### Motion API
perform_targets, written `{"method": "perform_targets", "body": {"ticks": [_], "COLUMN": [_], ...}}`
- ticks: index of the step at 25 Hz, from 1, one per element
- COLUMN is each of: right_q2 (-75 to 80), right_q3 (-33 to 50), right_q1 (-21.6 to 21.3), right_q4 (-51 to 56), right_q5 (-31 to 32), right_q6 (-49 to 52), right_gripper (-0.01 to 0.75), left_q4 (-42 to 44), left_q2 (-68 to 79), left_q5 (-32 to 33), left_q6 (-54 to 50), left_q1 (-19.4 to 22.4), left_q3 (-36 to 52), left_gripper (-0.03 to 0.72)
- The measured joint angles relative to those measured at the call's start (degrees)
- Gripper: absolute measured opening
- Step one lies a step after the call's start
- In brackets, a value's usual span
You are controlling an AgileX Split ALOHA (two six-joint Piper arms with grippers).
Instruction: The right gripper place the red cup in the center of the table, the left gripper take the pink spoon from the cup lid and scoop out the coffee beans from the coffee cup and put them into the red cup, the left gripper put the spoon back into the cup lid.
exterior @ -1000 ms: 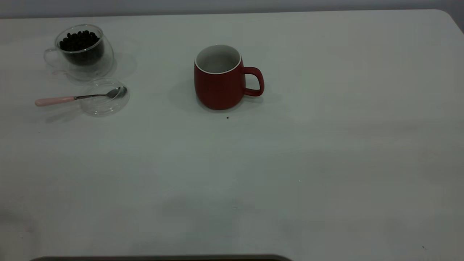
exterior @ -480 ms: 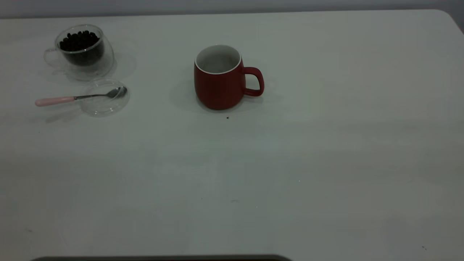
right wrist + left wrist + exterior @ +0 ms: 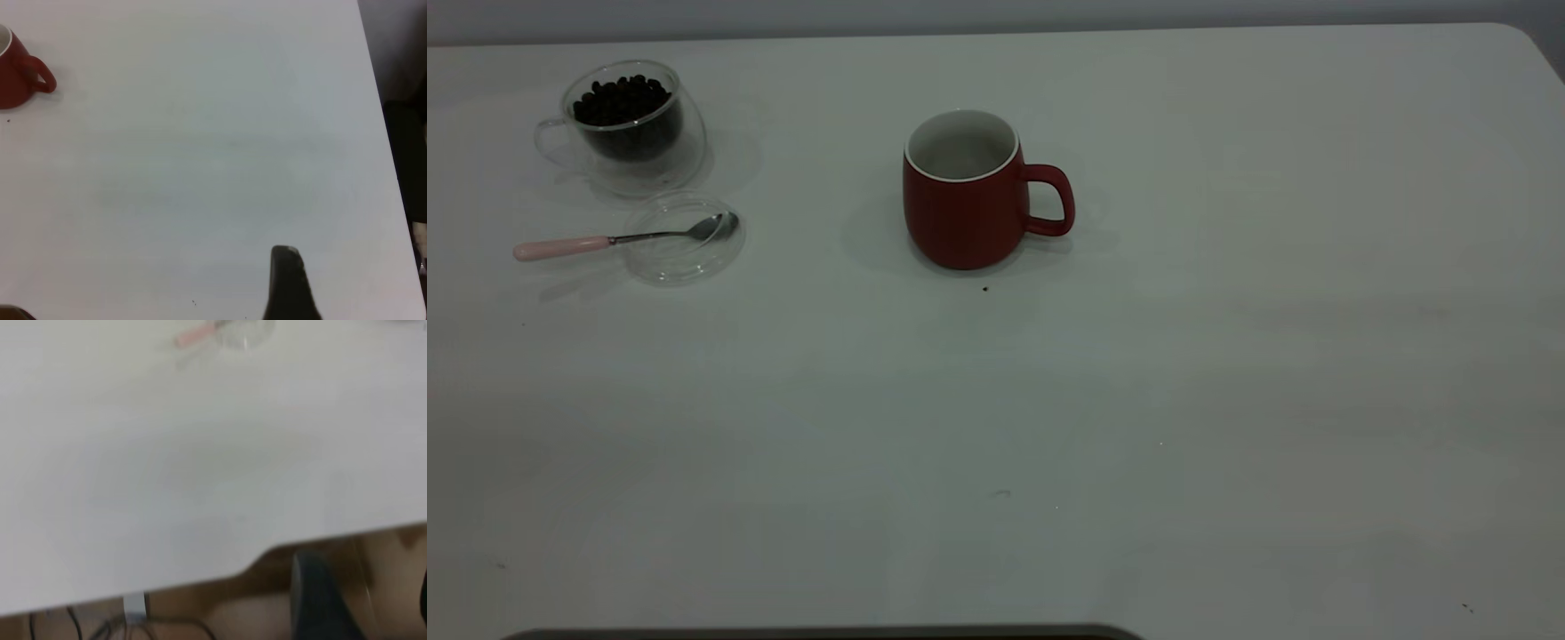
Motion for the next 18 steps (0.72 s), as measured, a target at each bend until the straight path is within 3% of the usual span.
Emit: {"method": "perform_targets", "body": {"ticks": [5, 18], "right_q2": [0.0, 0.0], "right_q3": [0.0, 0.0], "right_q1": [0.0, 0.0], "right_q4": [0.0, 0.0], "right_q5": [0.0, 0.0], "right_q6": [0.0, 0.1], "right_gripper": [0.534, 0.534], "left_q4": [-0.2, -1.7], "left_q2": [-7.2, -7.6], "left_q5": [0.7, 0.9], "left_q6": [-0.1, -0.2], "left_q1": [0.0, 0.0], "left_q3": [0.0, 0.0], "left_gripper": [0.434, 0.434]}}
